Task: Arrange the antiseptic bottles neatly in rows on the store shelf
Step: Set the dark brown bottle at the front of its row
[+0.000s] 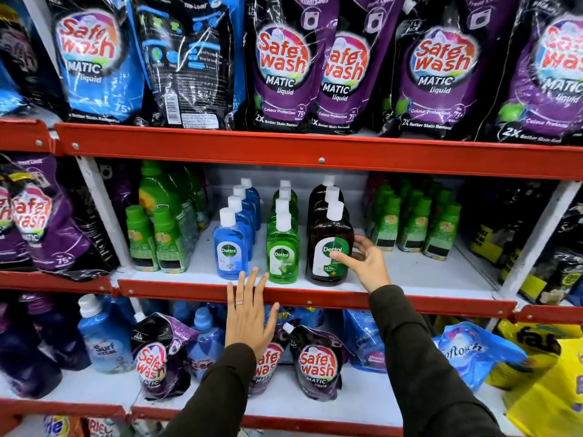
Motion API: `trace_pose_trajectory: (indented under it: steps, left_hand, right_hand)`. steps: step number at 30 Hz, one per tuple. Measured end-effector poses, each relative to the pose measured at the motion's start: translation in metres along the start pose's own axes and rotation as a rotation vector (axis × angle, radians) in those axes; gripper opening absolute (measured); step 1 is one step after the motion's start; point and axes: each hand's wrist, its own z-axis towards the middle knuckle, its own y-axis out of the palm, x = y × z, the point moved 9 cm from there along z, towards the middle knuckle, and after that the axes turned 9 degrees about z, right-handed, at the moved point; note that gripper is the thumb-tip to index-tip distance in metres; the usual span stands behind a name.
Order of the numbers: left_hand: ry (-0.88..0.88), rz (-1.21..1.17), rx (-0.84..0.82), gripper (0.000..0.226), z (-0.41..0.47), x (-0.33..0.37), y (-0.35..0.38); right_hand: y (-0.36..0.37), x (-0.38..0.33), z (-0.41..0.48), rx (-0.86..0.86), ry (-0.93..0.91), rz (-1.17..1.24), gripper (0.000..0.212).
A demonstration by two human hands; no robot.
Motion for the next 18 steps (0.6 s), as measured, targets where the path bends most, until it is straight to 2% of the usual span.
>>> trace_pose_trajectory:
  steps: [4, 8, 11, 15, 18]
  left_hand:
    - [-0.008, -0.120, 0.052, 0.062, -0.004, 0.017, -0.009]
    - [0.055, -0.334, 0.102, 0.058, 0.001, 0.049, -0.022]
    - [0.105, -0.537, 0.106, 0.063, 0.012, 0.076, -0.032]
    - [0.003, -0.790, 0.045, 0.068, 0.031, 0.100, -0.034]
    - [-0.114, -0.909, 0.001, 0.071, 0.041, 0.109, -0.031]
  right_hand:
    - [0.001, 0.002, 0.000, -0.036, 0.008, 0.011, 0.057]
    - [0.003, 0.001, -0.009, -0.031, -0.005, -0.025, 0.058]
    - [0.000, 0.005, -0.024, 0.014, -0.025, -0.013, 0.060]
    - [-0.001, 0.014, -0.041, 0.124, 0.023, 0.129, 0.051]
    - [0.003, 0.015, -0.046, 0.128, 0.036, 0.157, 0.048]
